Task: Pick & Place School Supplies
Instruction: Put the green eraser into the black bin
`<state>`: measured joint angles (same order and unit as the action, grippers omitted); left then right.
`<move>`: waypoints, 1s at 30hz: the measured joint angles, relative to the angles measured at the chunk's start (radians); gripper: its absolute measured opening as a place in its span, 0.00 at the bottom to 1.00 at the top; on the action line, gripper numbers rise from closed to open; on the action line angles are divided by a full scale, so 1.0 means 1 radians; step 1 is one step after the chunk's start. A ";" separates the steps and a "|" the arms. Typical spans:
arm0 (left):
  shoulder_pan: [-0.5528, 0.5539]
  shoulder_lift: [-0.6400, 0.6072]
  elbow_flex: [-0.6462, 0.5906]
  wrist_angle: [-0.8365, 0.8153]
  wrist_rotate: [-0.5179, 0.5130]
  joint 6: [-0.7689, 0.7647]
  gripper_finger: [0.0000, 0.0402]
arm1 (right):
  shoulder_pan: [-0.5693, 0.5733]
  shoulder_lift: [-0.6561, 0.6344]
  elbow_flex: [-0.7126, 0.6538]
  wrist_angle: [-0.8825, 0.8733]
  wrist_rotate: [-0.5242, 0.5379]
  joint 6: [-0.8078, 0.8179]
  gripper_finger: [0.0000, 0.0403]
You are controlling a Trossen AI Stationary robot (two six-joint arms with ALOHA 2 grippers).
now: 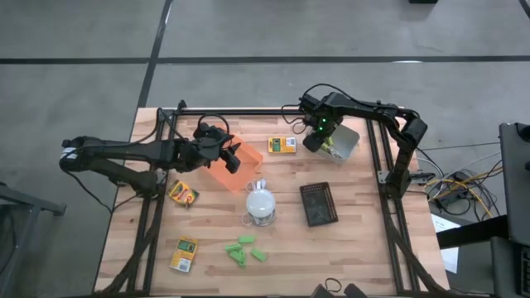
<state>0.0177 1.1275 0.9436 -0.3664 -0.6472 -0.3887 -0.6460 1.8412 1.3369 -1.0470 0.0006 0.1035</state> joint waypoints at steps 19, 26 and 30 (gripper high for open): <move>-0.001 0.000 0.000 0.000 0.002 -0.102 0.42 | 0.010 -0.189 0.052 0.007 -0.007 0.101 0.27; -0.001 0.000 0.000 -0.001 0.002 -0.102 0.42 | 0.048 -0.349 0.064 0.017 -0.022 0.167 0.25; -0.001 0.000 0.000 -0.001 0.002 -0.102 0.42 | 0.119 -0.453 0.054 0.101 -0.062 0.176 0.25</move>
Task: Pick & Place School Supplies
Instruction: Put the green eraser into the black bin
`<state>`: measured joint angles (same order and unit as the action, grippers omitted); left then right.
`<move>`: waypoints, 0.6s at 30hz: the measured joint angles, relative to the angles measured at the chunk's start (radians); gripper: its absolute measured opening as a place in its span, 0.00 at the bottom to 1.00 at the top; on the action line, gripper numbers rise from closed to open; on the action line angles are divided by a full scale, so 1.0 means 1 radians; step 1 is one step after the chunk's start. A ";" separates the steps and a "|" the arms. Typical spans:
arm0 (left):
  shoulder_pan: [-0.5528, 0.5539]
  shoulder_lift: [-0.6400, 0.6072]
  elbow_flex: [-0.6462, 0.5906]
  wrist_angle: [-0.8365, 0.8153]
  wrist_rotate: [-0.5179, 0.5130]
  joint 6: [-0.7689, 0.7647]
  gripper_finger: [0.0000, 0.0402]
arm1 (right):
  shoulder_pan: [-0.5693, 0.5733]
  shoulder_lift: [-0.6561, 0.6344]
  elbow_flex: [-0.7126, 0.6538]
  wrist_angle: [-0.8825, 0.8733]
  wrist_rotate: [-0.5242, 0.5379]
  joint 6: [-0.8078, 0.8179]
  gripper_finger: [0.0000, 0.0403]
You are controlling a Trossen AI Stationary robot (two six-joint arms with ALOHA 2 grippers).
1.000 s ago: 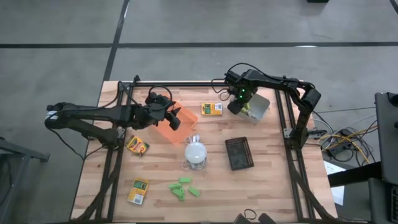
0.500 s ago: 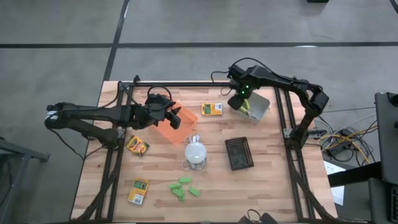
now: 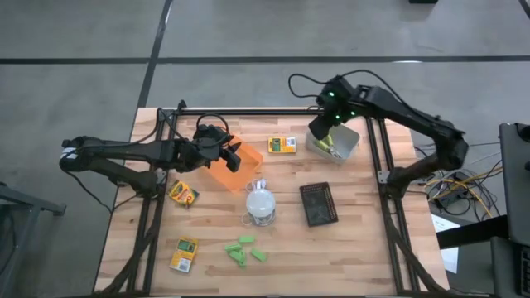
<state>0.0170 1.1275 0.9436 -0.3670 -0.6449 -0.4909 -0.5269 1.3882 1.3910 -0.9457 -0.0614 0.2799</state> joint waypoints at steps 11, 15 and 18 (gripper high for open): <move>0.001 0.000 0.000 -0.007 0.034 0.029 0.42 | 0.256 -0.130 -0.005 0.276 0.014 -0.026 0.26; -0.003 0.000 0.000 -0.009 0.143 0.085 0.42 | 0.319 -0.126 -0.006 0.333 0.050 -0.038 0.29; -0.012 0.000 0.000 -0.009 0.161 0.094 0.42 | 0.364 -0.123 -0.012 0.358 0.115 -0.110 0.31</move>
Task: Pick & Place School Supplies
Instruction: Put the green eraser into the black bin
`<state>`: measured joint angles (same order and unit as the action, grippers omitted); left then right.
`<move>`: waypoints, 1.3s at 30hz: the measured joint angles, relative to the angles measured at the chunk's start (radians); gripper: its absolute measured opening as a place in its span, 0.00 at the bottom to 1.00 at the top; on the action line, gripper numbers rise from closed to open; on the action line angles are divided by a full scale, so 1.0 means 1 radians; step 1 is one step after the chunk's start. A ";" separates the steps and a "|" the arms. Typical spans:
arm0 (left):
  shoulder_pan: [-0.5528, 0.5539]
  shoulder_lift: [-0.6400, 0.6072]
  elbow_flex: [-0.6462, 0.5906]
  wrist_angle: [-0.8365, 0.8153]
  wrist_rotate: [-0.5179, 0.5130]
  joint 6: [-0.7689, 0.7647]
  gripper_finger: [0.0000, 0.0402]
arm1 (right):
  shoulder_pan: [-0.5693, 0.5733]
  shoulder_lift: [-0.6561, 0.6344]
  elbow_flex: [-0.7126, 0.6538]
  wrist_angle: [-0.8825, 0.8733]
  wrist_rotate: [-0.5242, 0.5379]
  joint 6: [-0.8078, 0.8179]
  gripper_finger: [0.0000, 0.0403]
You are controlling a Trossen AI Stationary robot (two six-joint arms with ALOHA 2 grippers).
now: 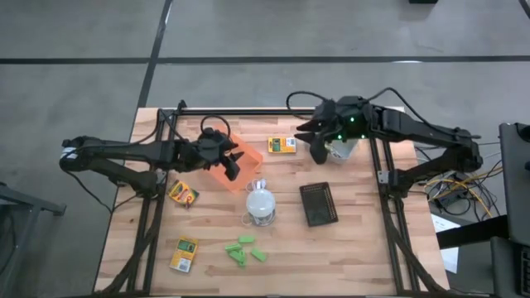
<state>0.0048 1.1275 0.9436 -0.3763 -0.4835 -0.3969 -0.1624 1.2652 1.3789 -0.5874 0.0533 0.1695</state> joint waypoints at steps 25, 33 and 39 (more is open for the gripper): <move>-0.246 -0.076 0.000 0.132 0.027 0.257 0.42 | 0.216 0.000 -0.039 0.139 0.185 0.050 0.46; -0.270 -0.138 0.000 0.129 0.030 0.276 0.42 | 0.325 0.001 -0.146 0.296 0.238 0.180 0.46; -0.270 -0.185 0.000 0.117 0.034 0.305 0.42 | 0.438 0.002 -0.225 0.385 0.363 0.282 0.45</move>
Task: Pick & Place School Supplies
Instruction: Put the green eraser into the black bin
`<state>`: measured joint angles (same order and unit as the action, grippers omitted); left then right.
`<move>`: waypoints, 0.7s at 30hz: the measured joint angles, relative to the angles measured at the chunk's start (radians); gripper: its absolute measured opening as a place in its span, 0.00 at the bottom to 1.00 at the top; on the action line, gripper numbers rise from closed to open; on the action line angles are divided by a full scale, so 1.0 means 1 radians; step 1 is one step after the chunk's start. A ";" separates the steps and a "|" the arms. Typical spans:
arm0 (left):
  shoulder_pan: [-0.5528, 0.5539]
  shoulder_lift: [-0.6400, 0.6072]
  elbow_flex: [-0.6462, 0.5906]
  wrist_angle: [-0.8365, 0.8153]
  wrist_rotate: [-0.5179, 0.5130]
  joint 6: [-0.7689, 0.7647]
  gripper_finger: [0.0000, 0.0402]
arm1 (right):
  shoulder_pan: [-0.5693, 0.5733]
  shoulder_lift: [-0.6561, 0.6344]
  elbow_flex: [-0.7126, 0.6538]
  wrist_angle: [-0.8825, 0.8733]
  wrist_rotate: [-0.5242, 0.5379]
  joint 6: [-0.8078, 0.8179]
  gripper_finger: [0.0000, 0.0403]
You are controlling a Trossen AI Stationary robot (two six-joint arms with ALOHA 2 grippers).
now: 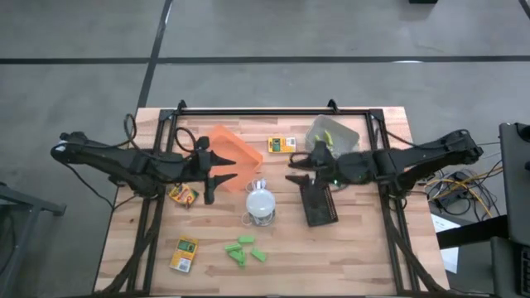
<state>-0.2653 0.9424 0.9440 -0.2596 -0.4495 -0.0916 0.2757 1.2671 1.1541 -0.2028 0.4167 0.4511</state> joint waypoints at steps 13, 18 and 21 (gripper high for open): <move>-0.023 -0.048 0.000 0.026 0.541 -0.108 0.42 | 0.174 0.000 -0.217 0.250 0.084 0.130 0.46; -0.044 -0.034 0.000 0.071 0.567 -0.126 0.42 | 0.189 0.000 -0.263 0.254 0.084 0.125 0.46; -0.046 -0.023 0.000 0.096 0.476 -0.115 0.42 | 0.195 0.000 -0.280 0.253 0.083 0.122 0.46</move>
<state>-0.3115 0.9197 0.9440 -0.1639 0.0268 -0.2068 0.4702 1.2667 0.8740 0.0507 0.4999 0.5735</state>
